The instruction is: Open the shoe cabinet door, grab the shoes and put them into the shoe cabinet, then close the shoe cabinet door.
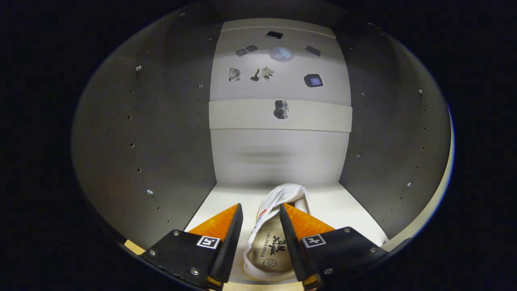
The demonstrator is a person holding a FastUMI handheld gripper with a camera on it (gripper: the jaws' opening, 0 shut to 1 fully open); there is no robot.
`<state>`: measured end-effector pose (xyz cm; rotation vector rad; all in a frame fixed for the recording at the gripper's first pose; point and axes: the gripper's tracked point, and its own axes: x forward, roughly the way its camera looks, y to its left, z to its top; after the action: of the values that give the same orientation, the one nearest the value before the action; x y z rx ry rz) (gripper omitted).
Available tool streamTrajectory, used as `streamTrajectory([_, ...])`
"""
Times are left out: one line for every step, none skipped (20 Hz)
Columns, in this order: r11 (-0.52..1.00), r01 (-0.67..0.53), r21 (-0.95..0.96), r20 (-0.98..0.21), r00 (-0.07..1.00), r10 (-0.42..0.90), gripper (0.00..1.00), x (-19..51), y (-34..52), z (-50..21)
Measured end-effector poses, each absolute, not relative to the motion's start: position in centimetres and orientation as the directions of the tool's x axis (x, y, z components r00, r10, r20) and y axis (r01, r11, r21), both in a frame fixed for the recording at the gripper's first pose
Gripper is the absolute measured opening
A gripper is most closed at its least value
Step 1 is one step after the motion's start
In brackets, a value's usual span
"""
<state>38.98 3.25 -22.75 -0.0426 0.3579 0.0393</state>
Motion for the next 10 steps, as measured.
streamTrajectory([0.998,-0.047,-0.036,-0.329,0.944,0.032,0.63,38.7,3.4,-22.0])
streamTrajectory([0.998,-0.046,-0.035,-0.31,0.95,0.033,0.71,38.4,3.5,-21.3])
streamTrajectory([0.999,-0.041,-0.031,-0.291,0.956,0.031,0.73,38.1,3.5,-20.5])
streamTrajectory([0.999,-0.036,-0.023,-0.274,0.961,0.029,0.76,37.7,3.5,-19.8])
streamTrajectory([0.999,-0.03,-0.015,-0.263,0.964,0.025,0.78,37.2,3.5,-19.0])
streamTrajectory([1.0,-0.025,-0.008,-0.25,0.968,0.022,0.83,36.5,3.3,-18.2])
streamTrajectory([1.0,-0.023,-0.007,-0.236,0.971,0.02,0.86,35.9,3.2,-17.4])
streamTrajectory([1.0,-0.017,-0.01,-0.22,0.975,0.015,0.92,34.9,3.1,-16.6])
streamTrajectory([1.0,-0.01,-0.012,-0.197,0.98,0.007,0.93,34.0,2.9,-15.4])
streamTrajectory([1.0,-0.004,-0.014,-0.175,0.985,0.002,0.93,33.0,2.8,-14.4])
